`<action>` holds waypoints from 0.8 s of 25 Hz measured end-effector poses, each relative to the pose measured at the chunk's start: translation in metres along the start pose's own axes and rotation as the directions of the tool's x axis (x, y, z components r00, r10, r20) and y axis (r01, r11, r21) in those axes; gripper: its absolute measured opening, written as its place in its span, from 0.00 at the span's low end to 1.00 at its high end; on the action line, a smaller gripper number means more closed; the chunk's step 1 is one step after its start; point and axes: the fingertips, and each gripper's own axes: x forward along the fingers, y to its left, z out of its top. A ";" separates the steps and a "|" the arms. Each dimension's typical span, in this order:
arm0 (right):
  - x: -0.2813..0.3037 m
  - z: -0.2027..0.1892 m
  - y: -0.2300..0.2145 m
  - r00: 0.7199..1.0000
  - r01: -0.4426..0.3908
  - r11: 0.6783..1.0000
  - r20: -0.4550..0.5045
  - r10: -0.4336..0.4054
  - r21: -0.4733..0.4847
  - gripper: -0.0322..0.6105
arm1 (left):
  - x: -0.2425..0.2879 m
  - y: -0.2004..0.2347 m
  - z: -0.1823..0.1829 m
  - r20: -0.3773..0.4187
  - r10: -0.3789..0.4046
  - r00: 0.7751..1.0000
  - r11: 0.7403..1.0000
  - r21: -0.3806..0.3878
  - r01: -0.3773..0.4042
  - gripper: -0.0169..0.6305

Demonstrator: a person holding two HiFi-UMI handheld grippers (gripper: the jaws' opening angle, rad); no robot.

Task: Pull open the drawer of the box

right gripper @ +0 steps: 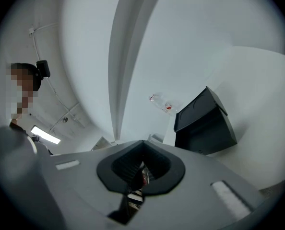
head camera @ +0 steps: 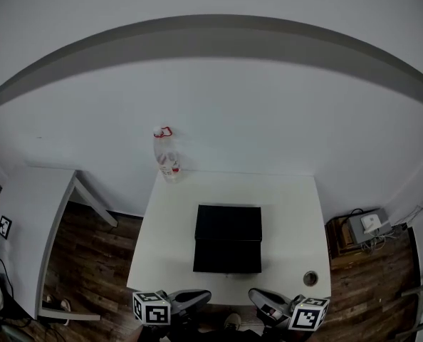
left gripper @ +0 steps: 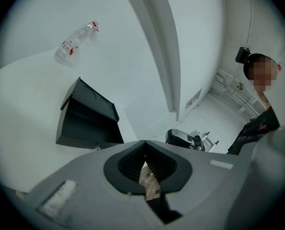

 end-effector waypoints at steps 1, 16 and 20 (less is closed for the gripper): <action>0.001 -0.003 0.004 1.000 -0.005 1.000 -0.012 0.005 -0.009 0.06 | -0.001 -0.002 -0.004 0.005 -0.003 1.000 1.000 -0.017 0.003 0.04; 0.006 -0.031 0.016 0.994 -0.056 0.997 -0.088 0.060 0.050 0.06 | 0.000 -0.013 -0.019 0.040 -0.010 0.999 0.996 -0.088 0.014 0.04; 0.007 -0.033 0.017 0.994 -0.056 0.997 -0.095 0.061 0.053 0.06 | -0.003 -0.012 -0.019 0.057 -0.002 0.998 0.994 -0.105 0.008 0.04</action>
